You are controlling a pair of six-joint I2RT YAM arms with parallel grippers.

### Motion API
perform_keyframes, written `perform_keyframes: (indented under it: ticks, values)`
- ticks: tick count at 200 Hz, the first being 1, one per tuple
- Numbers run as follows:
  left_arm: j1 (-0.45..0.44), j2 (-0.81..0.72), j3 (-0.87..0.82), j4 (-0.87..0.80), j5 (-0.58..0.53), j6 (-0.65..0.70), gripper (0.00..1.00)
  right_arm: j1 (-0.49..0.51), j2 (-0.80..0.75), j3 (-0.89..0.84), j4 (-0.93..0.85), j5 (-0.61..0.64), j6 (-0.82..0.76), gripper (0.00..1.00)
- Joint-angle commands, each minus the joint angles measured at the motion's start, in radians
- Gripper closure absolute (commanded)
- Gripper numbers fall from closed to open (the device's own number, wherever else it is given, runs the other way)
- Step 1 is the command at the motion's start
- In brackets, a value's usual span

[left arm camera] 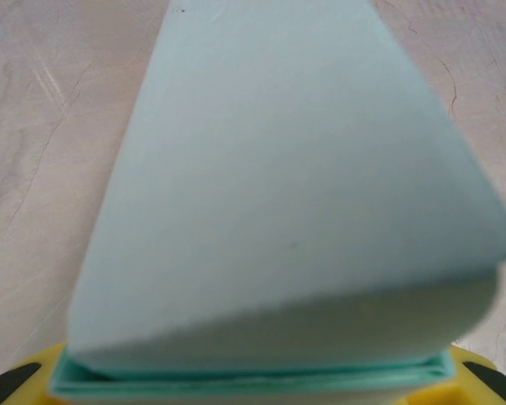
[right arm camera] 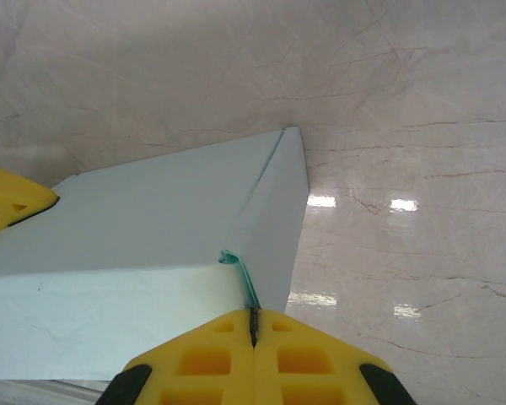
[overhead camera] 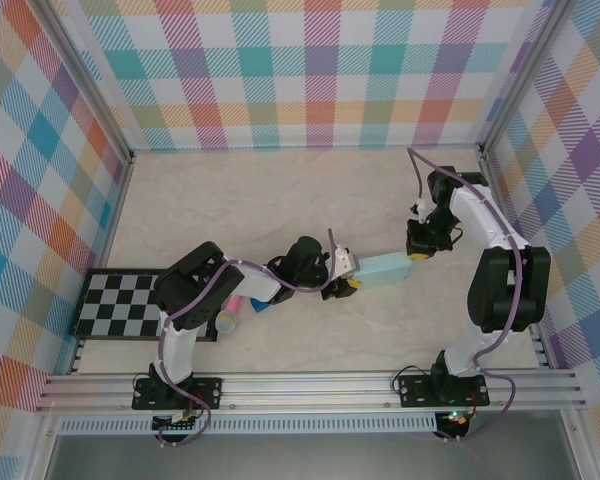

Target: Fold the paper box

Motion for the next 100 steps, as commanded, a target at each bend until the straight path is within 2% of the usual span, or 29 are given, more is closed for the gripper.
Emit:
perform_keyframes:
  ticks: [1, 25, 62, 100]
  values:
    - [0.004, 0.076, -0.044, -0.107, -0.031, -0.041, 0.90, 0.011, 0.045, -0.044, 0.022, 0.055, 0.005, 1.00]
    - [0.006, 0.096, -0.067, -0.019, 0.002, -0.071, 0.90, 0.018, 0.037, -0.019, 0.005, 0.087, 0.005, 1.00]
    - [0.006, 0.116, -0.065, -0.013, 0.034, -0.065, 0.89, 0.053, -0.032, 0.119, -0.081, 0.014, 0.017, 1.00]
    - [0.006, 0.122, -0.067, -0.009, 0.044, -0.058, 0.89, 0.217, -0.001, 0.202, -0.112, -0.021, 0.078, 1.00]
